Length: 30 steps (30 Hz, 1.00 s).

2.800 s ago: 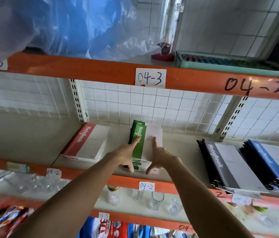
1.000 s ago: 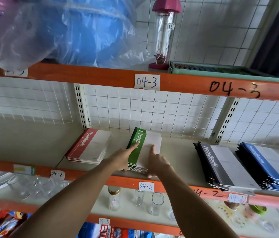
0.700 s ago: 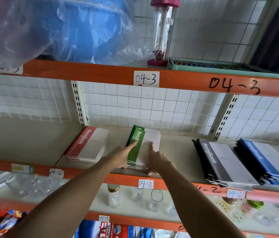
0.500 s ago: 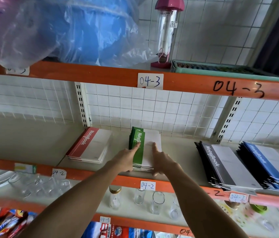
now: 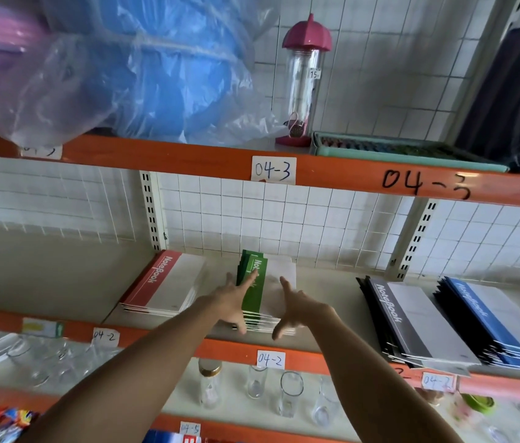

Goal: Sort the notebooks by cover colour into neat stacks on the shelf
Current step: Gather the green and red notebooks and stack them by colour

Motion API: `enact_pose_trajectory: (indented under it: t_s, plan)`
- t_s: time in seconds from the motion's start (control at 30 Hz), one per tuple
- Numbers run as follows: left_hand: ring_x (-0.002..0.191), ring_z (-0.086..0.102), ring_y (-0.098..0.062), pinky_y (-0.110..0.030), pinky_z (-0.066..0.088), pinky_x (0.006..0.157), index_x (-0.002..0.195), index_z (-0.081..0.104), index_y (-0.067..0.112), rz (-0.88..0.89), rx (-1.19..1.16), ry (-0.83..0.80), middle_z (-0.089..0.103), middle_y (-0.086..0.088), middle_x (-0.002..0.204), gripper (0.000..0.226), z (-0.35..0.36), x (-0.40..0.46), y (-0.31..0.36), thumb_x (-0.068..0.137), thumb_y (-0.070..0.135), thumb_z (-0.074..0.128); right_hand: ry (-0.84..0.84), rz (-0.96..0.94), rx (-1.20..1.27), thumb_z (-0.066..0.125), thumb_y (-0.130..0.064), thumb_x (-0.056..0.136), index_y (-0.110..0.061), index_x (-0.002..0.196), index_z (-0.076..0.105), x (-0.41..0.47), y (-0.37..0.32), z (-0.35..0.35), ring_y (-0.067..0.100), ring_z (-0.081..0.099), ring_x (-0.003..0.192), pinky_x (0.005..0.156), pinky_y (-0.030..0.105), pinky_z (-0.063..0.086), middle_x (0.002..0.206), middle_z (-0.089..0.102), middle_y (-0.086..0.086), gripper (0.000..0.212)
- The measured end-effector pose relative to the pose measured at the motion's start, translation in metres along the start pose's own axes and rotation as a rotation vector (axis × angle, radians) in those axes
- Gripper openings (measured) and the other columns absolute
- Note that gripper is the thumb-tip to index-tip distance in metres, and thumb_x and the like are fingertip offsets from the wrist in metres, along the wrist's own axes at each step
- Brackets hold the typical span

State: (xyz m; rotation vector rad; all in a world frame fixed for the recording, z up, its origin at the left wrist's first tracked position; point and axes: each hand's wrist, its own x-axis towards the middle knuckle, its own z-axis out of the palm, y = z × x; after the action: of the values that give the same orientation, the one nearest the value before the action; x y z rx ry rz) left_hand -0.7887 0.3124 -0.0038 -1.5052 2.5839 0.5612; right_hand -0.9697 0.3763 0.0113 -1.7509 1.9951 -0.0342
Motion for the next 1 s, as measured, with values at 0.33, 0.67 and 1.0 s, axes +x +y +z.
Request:
enact_pose_trajectory:
  t_s: [0.33, 0.67, 1.0]
  plan:
    - [0.128, 0.043, -0.035, -0.04, 0.043, 0.108, 0.158, 0.002, 0.029, 0.081, -0.107, 0.08, 0.029, -0.015, 0.144, 0.135, 0.014, 0.018, -0.004, 0.06, 0.028, 0.095, 0.106, -0.101, 0.078, 0.094, -0.031, 0.06, -0.017, 0.157, 0.004, 0.012, 0.005, 0.008, 0.035, 0.04, 0.129, 0.108, 0.041, 0.037, 0.141, 0.045, 0.02, 0.133]
    - [0.134, 0.04, -0.035, -0.044, 0.041, 0.109, 0.158, 0.001, 0.03, 0.089, -0.086, 0.022, 0.031, -0.019, 0.15, 0.134, 0.007, 0.014, -0.003, 0.061, 0.032, 0.094, 0.014, -0.093, 0.004, 0.088, -0.031, 0.07, -0.018, 0.157, 0.0, 0.012, 0.006, 0.001, 0.036, 0.044, 0.132, 0.107, 0.04, 0.038, 0.144, 0.046, 0.021, 0.125]
    - [0.149, 0.019, -0.03, -0.047, 0.028, 0.118, 0.156, -0.01, 0.037, 0.031, -0.174, -0.17, 0.006, -0.006, 0.165, 0.141, -0.012, 0.005, -0.001, 0.059, 0.045, 0.092, -0.109, -0.014, 0.105, 0.083, -0.057, 0.067, -0.028, 0.155, -0.009, 0.013, 0.0, -0.009, 0.032, 0.043, 0.135, 0.111, 0.039, 0.035, 0.15, 0.042, 0.012, 0.131]
